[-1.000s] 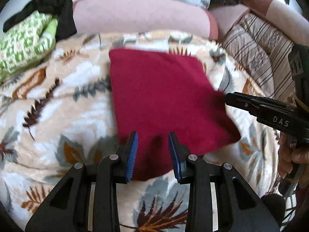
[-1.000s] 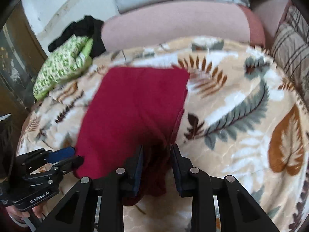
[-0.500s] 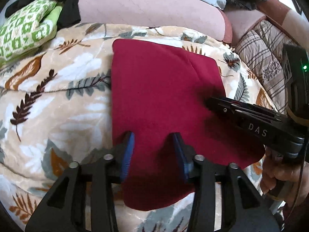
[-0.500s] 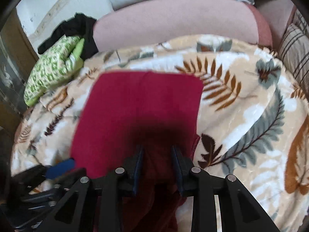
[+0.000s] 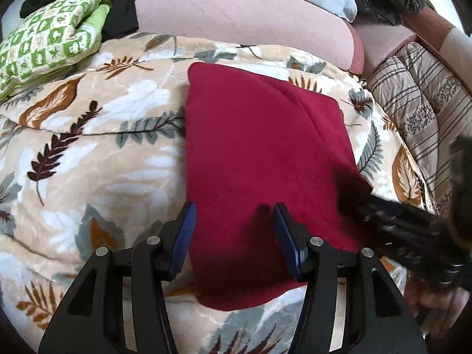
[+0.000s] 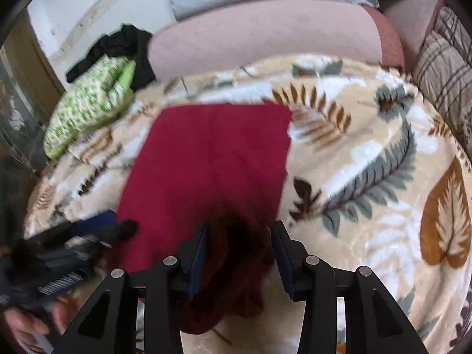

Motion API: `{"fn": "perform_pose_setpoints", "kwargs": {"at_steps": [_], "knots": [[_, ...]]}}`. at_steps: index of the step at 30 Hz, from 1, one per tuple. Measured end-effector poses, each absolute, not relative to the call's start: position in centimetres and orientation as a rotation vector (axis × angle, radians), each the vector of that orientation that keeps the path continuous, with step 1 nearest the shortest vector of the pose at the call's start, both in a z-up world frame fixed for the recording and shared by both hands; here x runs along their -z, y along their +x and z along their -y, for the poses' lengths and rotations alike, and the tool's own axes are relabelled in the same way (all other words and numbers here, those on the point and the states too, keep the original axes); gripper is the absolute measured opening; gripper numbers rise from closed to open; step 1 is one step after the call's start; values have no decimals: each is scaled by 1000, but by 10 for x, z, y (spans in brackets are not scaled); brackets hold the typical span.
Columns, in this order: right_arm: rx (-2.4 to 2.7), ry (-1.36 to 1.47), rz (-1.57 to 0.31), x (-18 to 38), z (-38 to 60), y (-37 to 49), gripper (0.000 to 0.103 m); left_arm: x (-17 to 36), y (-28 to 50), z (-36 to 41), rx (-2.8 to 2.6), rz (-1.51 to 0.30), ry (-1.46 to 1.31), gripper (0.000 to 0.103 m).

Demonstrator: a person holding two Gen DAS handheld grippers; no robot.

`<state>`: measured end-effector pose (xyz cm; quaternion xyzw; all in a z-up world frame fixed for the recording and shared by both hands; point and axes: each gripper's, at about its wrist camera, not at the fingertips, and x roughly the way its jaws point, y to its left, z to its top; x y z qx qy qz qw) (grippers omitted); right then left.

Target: Fold small clothes

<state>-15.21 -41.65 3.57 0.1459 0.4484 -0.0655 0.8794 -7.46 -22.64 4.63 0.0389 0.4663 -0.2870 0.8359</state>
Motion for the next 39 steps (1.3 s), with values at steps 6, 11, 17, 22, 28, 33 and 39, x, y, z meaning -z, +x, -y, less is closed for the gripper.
{"fn": "perform_pose_setpoints", "kwargs": {"at_steps": [6, 11, 17, 22, 28, 33, 39], "knots": [[133, 376, -914, -35, 421, -158, 45, -51, -74, 222, 611, -989, 82, 54], [140, 403, -858, -47, 430, -163, 62, -50, -67, 219, 608, -996, 63, 54], [119, 508, -828, -41, 448, -153, 70, -39, -42, 212, 612, -1059, -15, 61], [77, 538, -833, -28, 457, -135, 73, -29, -21, 204, 659, -1103, -154, 75], [-33, 607, -854, -9, 460, -115, 76, -5, -4, 215, 715, -1170, -199, 80], [-21, 614, -825, -1, 452, -105, 69, -1, -3, 225, 753, -1154, -222, 73], [-43, 586, -798, -31, 436, -116, 40, -34, -25, 215, 808, -1099, -134, 45]]}}
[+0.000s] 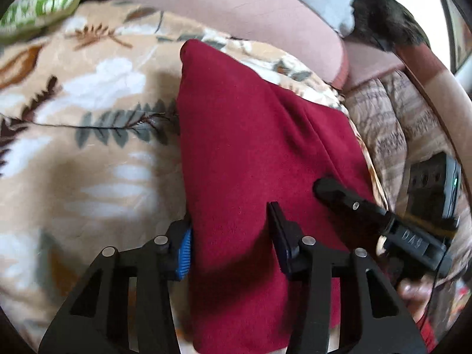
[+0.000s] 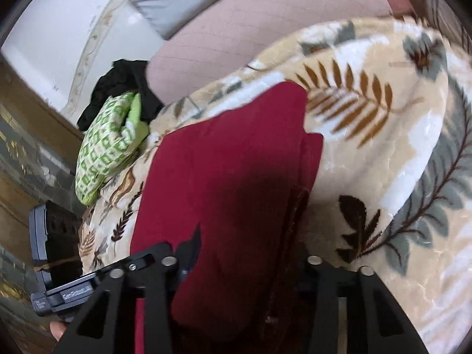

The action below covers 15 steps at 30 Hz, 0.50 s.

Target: Fold small clothes

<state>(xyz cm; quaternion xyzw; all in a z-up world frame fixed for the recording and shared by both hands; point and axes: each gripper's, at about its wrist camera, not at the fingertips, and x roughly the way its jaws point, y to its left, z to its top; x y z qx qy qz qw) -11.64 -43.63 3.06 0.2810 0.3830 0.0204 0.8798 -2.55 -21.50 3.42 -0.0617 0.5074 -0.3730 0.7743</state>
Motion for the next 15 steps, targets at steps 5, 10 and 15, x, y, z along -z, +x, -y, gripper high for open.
{"fn": "perform_pose_setpoints", "kwargs": {"at_steps": [5, 10, 15], "knots": [[-148, 597, -806, -60, 397, -146, 39, -63, -70, 161, 775, -1077, -133, 45], [-210, 592, -867, -46, 349, -173, 41, -54, -119, 115, 703, -1091, -77, 45], [-101, 469, -981, -30, 328, -191, 53, -35, -132, 104, 673, -1098, -49, 45]]}}
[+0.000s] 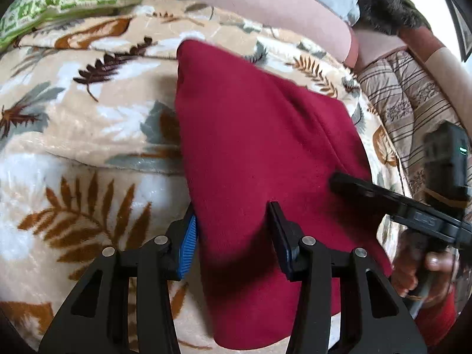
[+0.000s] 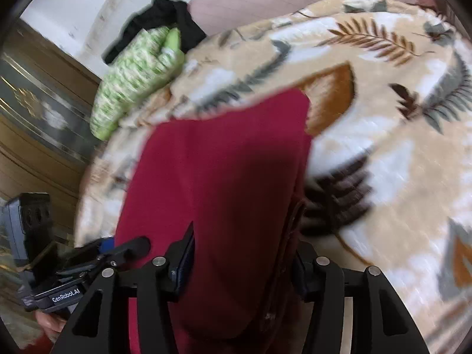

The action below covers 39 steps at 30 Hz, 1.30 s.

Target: Fold small clothes

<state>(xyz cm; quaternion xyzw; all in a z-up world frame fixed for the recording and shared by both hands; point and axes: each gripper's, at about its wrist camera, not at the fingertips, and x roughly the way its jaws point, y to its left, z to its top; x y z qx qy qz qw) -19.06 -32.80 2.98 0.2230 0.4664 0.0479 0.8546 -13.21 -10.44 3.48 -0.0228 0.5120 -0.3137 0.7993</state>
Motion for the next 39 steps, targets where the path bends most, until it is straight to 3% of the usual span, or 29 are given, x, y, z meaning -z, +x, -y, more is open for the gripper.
{"fn": "perform_pose_setpoints", "kwargs": {"at_steps": [7, 9, 14, 24, 30, 39], "knots": [[-88, 271, -834, -94, 310, -215, 50, -60, -143, 102, 612, -1005, 36, 46], [-109, 246, -852, -92, 302, -206, 41, -63, -144, 105, 606, -997, 27, 46], [-44, 162, -1017, -39, 285, -159, 40, -64, -152, 121, 607, -985, 81, 46], [-50, 103, -966, -69, 274, -211, 40, -76, -164, 109, 554, -923, 84, 46], [44, 15, -993, -32, 261, -234, 40, -76, -173, 103, 496, -916, 74, 50], [78, 125, -885, -78, 266, -259, 47, -83, -192, 96, 424, -864, 103, 50]]}}
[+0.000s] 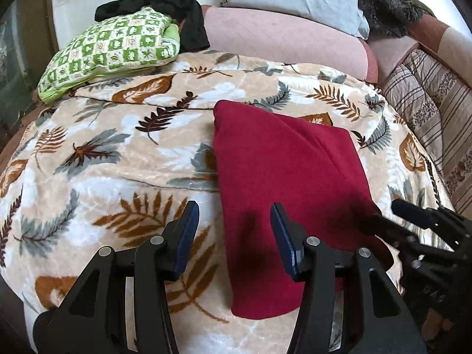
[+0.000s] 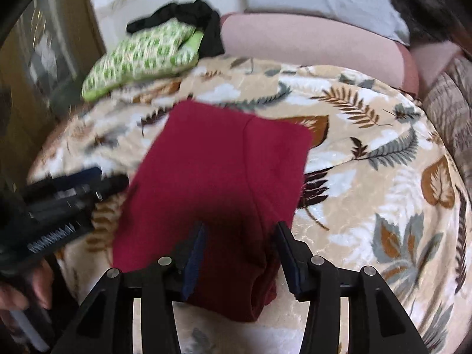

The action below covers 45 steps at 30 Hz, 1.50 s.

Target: Fold small clothes

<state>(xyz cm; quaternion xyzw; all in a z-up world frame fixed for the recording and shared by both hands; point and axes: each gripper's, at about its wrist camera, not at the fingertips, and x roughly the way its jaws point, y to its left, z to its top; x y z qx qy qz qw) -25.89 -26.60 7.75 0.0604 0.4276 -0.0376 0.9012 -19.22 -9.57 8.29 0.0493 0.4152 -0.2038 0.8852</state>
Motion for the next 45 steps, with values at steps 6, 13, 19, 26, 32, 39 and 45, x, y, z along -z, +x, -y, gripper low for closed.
{"fn": "perform_pose_setpoints", "kwargs": {"at_steps": [6, 13, 19, 26, 32, 39, 45], "knots": [[126, 121, -847, -91, 261, -270, 48, -88, -202, 92, 404, -841, 99, 50], [121, 125, -826, -98, 256, -272, 48, -97, -210, 91, 390, -809, 106, 50], [123, 154, -801, -104, 258, -272, 61, -103, -212, 91, 385, -796, 113, 50], [122, 154, -800, -104, 257, -271, 64, -106, -213, 92, 381, -789, 116, 50], [120, 152, -805, -104, 257, -270, 64, -107, -215, 94, 379, -787, 116, 50], [117, 146, -808, -103, 255, -268, 64, -106, -215, 95, 384, -790, 122, 50], [116, 144, -815, -101, 254, -267, 64, -105, -214, 96, 385, -790, 122, 50]]}}
